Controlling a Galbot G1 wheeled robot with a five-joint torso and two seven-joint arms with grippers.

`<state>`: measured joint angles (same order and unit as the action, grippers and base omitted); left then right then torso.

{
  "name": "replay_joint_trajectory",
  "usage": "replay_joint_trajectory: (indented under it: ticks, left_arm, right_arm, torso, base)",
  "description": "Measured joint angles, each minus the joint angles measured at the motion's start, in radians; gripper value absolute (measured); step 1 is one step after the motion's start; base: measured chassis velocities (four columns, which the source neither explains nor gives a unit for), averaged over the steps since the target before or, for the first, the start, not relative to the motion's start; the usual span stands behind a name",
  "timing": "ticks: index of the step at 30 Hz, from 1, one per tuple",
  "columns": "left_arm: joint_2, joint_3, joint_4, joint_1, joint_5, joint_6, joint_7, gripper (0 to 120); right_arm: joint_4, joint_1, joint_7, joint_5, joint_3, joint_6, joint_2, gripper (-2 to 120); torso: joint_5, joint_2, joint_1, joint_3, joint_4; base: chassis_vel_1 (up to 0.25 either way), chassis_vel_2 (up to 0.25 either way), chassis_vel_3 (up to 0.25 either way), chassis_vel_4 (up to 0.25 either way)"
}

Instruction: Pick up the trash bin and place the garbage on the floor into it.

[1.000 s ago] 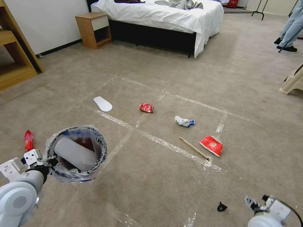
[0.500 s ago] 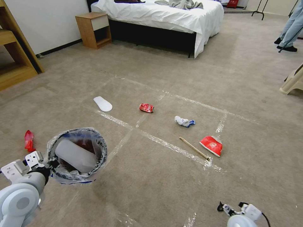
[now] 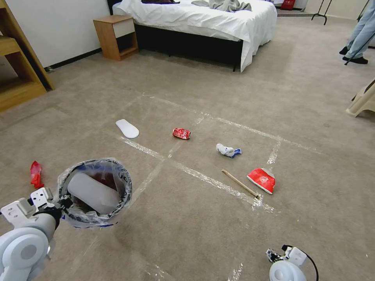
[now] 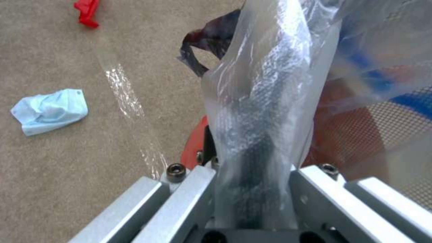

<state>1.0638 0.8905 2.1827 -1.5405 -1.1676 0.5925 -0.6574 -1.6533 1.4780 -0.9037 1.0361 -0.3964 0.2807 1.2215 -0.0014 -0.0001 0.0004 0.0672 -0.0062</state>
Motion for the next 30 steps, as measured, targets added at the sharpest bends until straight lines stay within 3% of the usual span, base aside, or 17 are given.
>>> replay_joint_trajectory:
  ticks: [4, 13, 20, 23, 30]
  left_arm:
    - [0.0, -0.002, -0.002, 0.002, 0.0, 0.0, 0.0, 0]
    - [0.001, -0.005, -0.002, 0.002, 0.002, -0.002, 0.003, 0]
    - [0.003, -0.006, 0.005, -0.002, 0.005, -0.004, 0.005, 0]
    - [0.007, -0.006, 0.008, -0.005, 0.011, -0.006, 0.008, 0]
    - [0.011, -0.007, 0.009, -0.009, 0.021, -0.011, 0.014, 0]
  right_arm:
    - [0.014, -0.005, 0.004, -0.011, 0.007, -0.005, 0.009, 83]
    - [0.064, -0.032, 0.02, -0.035, 0.025, -0.029, 0.024, 61]
    - [0.073, -0.037, 0.029, -0.055, 0.034, -0.04, 0.03, 39]
    - [0.079, -0.036, 0.036, -0.068, 0.038, -0.048, 0.034, 23]
    - [0.092, -0.035, 0.046, -0.087, 0.04, -0.059, 0.034, 7]
  torso:
    - [0.0, 0.0, 0.0, 0.0, 0.0]
    - [0.0001, 0.0, 0.0, 0.0, 0.0]
    - [0.0001, 0.0, 0.0, 0.0, 0.0]
    - [0.0001, 0.0, 0.0, 0.0, 0.0]
    - [0.0001, 0.0, 0.0, 0.0, 0.0]
  base:
    - [0.0, 0.0, 0.0, 0.0]
    - [0.0, 0.0, 0.0, 0.0]
    - [0.0, 0.0, 0.0, 0.0]
    - [0.0, 0.0, 0.0, 0.0]
    - [0.0, 0.0, 0.0, 0.0]
